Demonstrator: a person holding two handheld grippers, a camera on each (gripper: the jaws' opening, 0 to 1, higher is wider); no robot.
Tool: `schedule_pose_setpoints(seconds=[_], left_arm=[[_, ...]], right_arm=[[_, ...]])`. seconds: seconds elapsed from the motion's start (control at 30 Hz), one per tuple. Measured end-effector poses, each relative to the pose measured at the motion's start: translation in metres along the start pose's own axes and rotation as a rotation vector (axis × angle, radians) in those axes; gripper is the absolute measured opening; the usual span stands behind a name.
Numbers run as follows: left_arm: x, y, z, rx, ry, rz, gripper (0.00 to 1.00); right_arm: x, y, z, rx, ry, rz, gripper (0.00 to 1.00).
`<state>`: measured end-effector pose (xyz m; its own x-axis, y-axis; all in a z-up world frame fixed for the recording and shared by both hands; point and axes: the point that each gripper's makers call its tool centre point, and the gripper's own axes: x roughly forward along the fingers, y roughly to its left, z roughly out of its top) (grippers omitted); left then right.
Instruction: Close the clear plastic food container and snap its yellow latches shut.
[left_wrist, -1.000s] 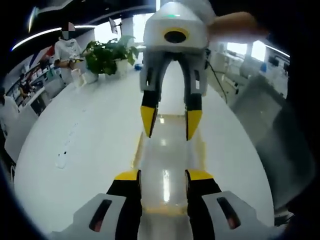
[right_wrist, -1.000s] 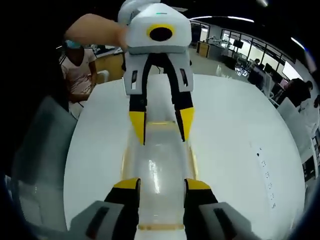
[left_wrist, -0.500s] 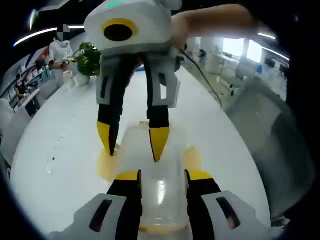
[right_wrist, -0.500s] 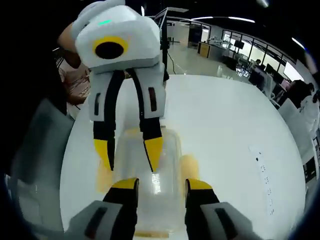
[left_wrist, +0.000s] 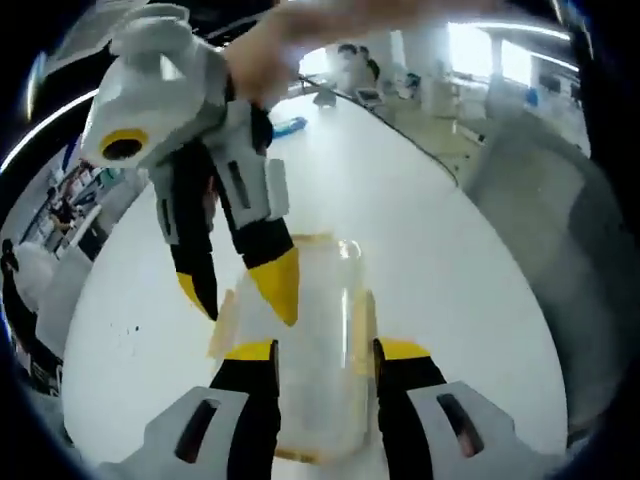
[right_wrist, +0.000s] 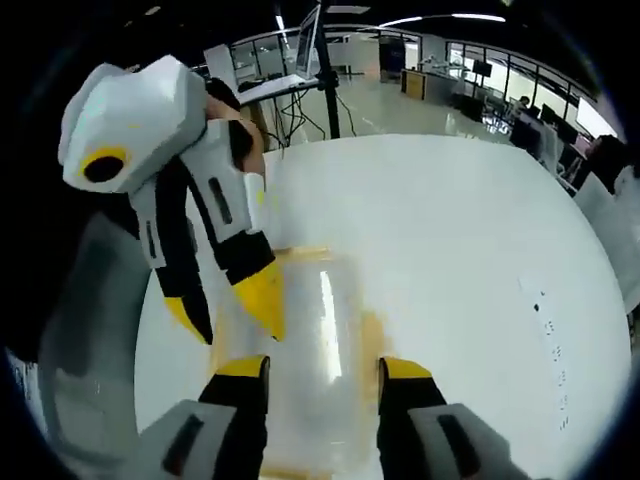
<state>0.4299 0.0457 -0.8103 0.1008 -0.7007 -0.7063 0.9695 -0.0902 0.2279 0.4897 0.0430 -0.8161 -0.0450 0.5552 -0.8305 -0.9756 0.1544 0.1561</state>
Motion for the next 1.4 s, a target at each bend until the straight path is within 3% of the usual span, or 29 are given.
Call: schedule_pose_setpoints(seconds=[0.03, 0.1, 0.5, 0.53, 0.57, 0.7, 0.73, 0.77, 0.93, 1.07, 1.13, 1.23, 1.4], left_arm=[[0.002, 0.001, -0.001, 0.047, 0.018, 0.033, 0.35], [0.006, -0.001, 0.000, 0.049, 0.020, 0.051, 0.36], [0.009, 0.000, -0.001, 0.087, 0.070, 0.070, 0.26], [0.003, 0.013, -0.004, 0.098, 0.090, 0.147, 0.26], [0.006, 0.007, -0.004, 0.087, 0.082, 0.109, 0.26], [0.007, 0.007, -0.003, 0.077, 0.083, 0.107, 0.26], [0.007, 0.006, -0.003, 0.051, 0.076, 0.108, 0.26], [0.008, 0.006, -0.003, 0.082, 0.078, 0.111, 0.26], [0.008, 0.003, -0.003, 0.077, 0.056, 0.104, 0.27], [0.009, 0.005, -0.003, 0.111, 0.063, 0.109, 0.28], [0.008, 0.005, -0.002, 0.143, 0.062, 0.087, 0.29], [0.001, -0.001, 0.000, 0.138, 0.098, 0.039, 0.26], [-0.006, -0.005, 0.008, 0.111, 0.071, 0.033, 0.34]], right_arm=[[0.000, 0.000, 0.000, 0.021, -0.002, 0.025, 0.40], [0.001, -0.002, -0.001, 0.018, 0.007, 0.040, 0.40], [0.007, -0.002, -0.001, 0.012, 0.107, 0.133, 0.37], [0.007, -0.001, -0.004, 0.014, 0.120, 0.143, 0.36], [0.008, -0.003, -0.003, 0.012, 0.116, 0.144, 0.36], [0.008, 0.002, -0.004, 0.021, 0.161, 0.178, 0.34], [0.011, -0.001, 0.004, 0.017, 0.125, 0.176, 0.34], [0.007, -0.004, 0.002, 0.029, 0.147, 0.187, 0.34], [0.007, -0.001, -0.001, 0.011, 0.148, 0.185, 0.36], [0.004, -0.005, 0.003, -0.059, 0.157, 0.139, 0.37], [0.002, -0.005, 0.003, -0.048, 0.160, 0.123, 0.37], [-0.005, -0.004, 0.005, -0.070, 0.161, 0.107, 0.43], [-0.012, -0.003, 0.008, -0.081, 0.159, 0.082, 0.47]])
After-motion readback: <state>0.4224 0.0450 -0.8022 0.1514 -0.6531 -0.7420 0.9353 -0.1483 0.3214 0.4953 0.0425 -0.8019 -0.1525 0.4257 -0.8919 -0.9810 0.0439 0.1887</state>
